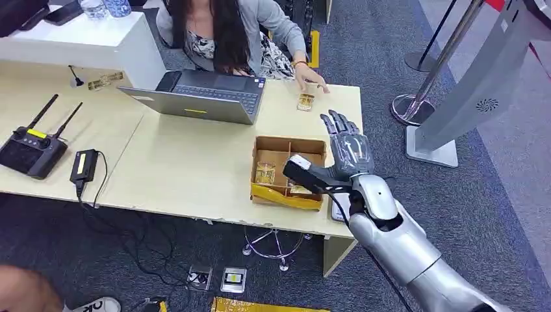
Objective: Pass the card to the sensor for recognition and then transmit it.
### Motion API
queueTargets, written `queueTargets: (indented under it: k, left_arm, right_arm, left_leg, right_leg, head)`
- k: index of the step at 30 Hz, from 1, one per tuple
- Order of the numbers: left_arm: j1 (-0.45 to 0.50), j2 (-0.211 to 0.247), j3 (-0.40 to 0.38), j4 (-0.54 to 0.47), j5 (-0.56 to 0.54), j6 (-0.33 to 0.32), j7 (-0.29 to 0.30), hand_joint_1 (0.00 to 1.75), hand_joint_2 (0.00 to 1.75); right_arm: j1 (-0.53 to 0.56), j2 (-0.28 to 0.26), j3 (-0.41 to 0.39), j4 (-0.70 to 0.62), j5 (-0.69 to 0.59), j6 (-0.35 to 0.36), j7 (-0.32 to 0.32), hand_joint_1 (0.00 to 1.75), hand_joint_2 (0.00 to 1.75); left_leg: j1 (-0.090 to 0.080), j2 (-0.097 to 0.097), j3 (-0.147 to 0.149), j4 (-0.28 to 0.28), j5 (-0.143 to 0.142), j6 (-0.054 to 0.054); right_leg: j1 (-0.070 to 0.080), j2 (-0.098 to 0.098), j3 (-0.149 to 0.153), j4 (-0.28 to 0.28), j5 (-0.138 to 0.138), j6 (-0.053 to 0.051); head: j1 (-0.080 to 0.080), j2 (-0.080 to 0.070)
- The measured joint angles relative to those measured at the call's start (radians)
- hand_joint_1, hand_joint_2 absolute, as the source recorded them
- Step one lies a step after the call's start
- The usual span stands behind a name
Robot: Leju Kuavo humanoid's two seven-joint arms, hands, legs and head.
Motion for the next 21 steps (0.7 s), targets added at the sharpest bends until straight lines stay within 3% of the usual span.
queueTargets:
  k: [17,18,21]
  left_arm:
    - [0.034,0.017,-0.001,0.000,0.035,0.030,-0.030,0.00,0.00]
    - [0.036,0.017,-0.001,0.000,0.038,0.032,-0.032,0.00,0.00]
    - [0.046,0.019,-0.001,0.000,0.042,0.039,-0.038,0.00,0.00]
  right_arm:
    - [0.135,-0.202,-0.035,-0.308,-0.013,0.037,0.175,0.00,0.00]
    - [0.146,-0.209,-0.035,-0.326,-0.005,0.042,0.188,0.00,1.75]
    - [0.184,-0.236,-0.035,-0.394,0.022,0.065,0.232,0.00,1.75]
  left_leg:
    - [0.000,0.001,0.000,0.000,0.000,0.000]
    - [0.000,0.001,0.000,0.000,0.000,0.000]
    - [0.000,0.001,0.000,0.000,-0.001,0.000]
  right_leg:
    - [0.000,0.002,0.000,0.000,0.000,0.000]
    - [0.000,0.002,0.000,0.000,0.000,0.000]
    - [0.000,0.002,0.000,0.000,0.000,0.000]
  head:
    - [0.000,0.000]
    - [0.000,0.000]
    - [0.000,0.000]
